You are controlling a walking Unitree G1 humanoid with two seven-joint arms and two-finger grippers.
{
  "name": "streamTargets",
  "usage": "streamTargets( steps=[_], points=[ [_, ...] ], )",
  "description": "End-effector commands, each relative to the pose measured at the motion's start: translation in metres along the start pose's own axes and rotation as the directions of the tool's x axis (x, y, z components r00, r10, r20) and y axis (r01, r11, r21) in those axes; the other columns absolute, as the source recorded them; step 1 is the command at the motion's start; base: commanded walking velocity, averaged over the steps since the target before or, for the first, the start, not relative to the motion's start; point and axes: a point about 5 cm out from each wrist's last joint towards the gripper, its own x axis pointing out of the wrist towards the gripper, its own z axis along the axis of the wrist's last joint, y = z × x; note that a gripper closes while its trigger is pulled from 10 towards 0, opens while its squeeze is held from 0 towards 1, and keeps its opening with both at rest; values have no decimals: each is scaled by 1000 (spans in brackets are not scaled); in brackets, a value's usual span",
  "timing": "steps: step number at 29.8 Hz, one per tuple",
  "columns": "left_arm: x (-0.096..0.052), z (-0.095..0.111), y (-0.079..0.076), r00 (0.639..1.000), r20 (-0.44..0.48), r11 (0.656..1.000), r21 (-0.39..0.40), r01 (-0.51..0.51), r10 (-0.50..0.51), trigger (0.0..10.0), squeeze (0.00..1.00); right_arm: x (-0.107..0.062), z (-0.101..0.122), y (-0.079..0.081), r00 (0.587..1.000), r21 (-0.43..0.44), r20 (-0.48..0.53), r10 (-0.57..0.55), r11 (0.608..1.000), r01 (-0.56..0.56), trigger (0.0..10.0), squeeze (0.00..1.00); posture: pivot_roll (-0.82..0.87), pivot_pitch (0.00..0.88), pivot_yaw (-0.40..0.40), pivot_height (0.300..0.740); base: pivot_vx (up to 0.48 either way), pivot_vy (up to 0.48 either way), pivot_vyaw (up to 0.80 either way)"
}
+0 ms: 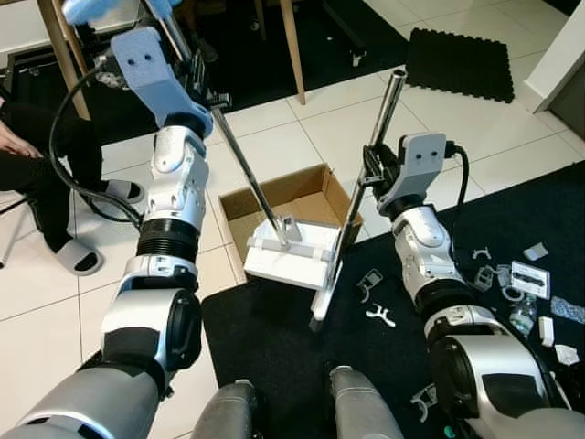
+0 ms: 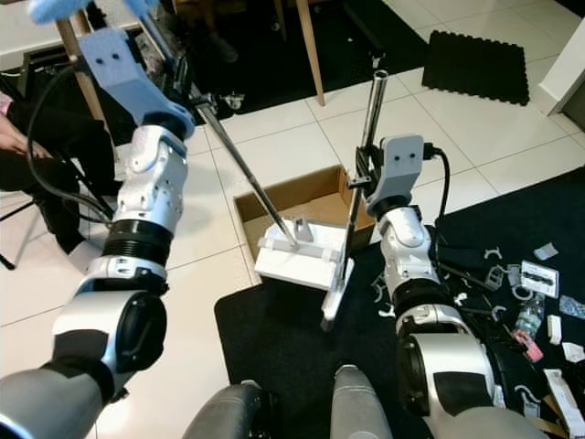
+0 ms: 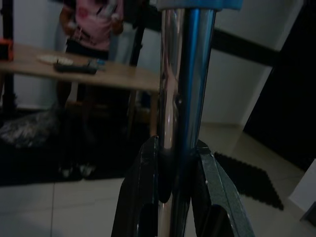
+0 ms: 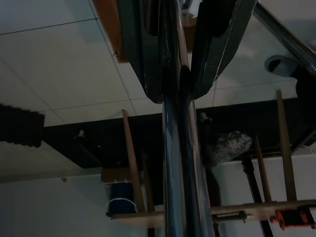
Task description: Sweep floor
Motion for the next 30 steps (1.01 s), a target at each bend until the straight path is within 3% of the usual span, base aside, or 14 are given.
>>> streamTargets(
  steps=[1,6,11,15,17,19,24,25,30],
  points=[
    [0,17,-3,995,98,999,3,35,-35,10000,0,3,5,1,1000,18,27,-3,1000,2,10000,0,7,95,39,740,0,0,0],
    [-2,25,-9,986,136,994,60,88,-96,10000,0,3,6,1,999,24,42,10,1000,-11,10000,0,8,97,37,740,0,0,0],
    [-1,37,-8,982,172,997,-29,77,-71,10000,0,-1,-4,8,997,69,-2,72,995,-71,10000,0,11,96,36,740,0,0,0],
    [-1,43,-4,979,196,998,-3,65,-63,10000,0,-5,-13,11,995,79,-36,93,993,-90,10000,0,11,96,36,740,0,0,0],
    [-5,38,-5,978,169,981,170,95,-124,10000,0,-8,-16,8,996,49,-54,73,996,-70,10000,0,12,99,36,740,0,0,0],
    [-9,27,-5,979,116,953,275,128,-165,10000,0,-9,-17,5,997,30,-57,60,998,-58,10000,0,11,100,37,740,0,0,0],
    [-17,8,-4,983,46,938,311,154,-177,10000,0,-7,-14,4,997,26,-47,60,998,-59,10000,0,11,100,37,740,0,0,0],
    [-22,-4,0,988,6,936,321,145,-155,10000,0,-7,-12,3,997,25,-40,59,998,-58,10000,0,9,101,37,740,0,0,0],
    [-26,-15,10,995,-25,935,340,101,-98,10000,0,-6,-11,4,997,25,-33,70,997,-69,10000,0,7,101,36,740,0,0,0]
  ],
)
